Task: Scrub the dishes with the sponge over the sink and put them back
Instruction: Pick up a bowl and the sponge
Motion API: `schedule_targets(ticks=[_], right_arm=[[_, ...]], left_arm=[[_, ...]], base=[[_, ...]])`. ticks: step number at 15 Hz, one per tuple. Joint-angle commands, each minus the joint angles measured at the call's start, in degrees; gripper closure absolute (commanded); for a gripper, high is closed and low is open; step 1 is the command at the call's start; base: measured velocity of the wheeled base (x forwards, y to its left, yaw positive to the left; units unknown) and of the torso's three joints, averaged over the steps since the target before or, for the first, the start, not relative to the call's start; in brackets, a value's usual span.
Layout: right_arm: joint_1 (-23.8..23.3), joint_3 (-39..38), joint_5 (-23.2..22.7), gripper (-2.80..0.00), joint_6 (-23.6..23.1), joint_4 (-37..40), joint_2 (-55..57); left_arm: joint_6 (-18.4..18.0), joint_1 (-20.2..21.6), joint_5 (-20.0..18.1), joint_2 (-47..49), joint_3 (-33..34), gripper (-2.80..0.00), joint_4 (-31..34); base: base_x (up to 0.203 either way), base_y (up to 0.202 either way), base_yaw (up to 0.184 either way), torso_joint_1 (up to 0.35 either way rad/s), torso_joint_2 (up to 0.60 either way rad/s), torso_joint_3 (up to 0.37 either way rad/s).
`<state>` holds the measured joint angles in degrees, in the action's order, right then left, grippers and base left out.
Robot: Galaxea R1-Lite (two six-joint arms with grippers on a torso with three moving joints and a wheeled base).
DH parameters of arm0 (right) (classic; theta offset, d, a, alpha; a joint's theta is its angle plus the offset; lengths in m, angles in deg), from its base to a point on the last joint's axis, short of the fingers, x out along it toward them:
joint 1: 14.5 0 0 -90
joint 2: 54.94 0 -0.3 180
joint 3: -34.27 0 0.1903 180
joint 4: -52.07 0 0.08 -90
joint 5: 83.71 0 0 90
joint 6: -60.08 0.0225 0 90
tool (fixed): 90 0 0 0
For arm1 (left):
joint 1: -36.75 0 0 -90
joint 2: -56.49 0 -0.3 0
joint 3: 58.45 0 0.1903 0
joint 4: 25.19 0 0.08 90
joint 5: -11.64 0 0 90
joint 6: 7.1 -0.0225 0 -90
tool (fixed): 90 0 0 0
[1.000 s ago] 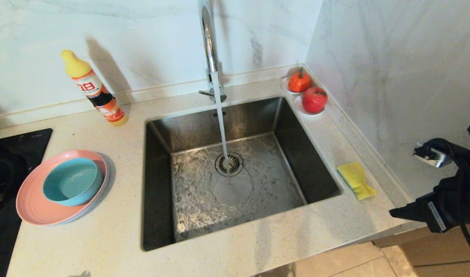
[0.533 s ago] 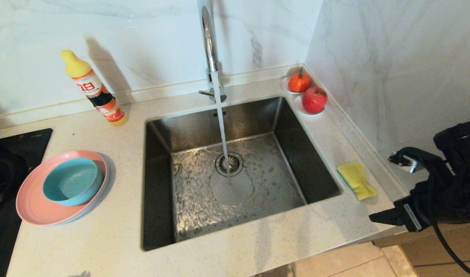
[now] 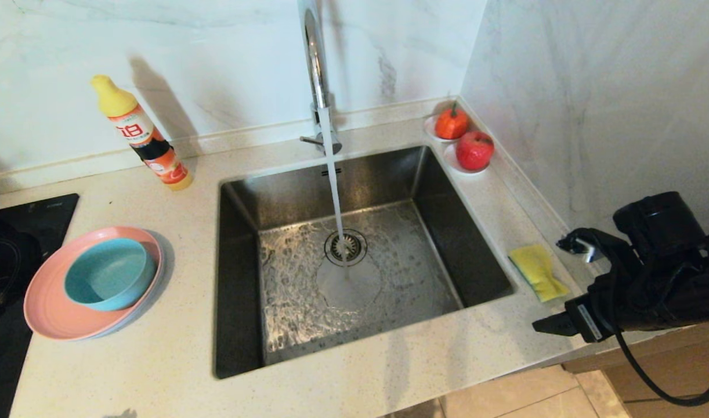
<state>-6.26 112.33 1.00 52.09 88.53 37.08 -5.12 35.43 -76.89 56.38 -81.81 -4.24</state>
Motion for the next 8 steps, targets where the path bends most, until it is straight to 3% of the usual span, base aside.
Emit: schedule_targets(ticks=[1,8], right_arm=[[0.0,0.1,0.0,-2.8,-0.1,-1.9,2.7],[-2.3,0.6,-0.2,-2.8,-5.8,-6.2,3.1]], left_arm=[[0.0,0.0,0.0,-0.1,1.0,0.0,0.0],[0.0,0.0,0.0,-0.1,1.0,0.0,0.0]], base=[[0.0,0.0,0.0,0.0,0.0,0.0],[0.0,0.0,0.0,0.0,0.0,0.0]])
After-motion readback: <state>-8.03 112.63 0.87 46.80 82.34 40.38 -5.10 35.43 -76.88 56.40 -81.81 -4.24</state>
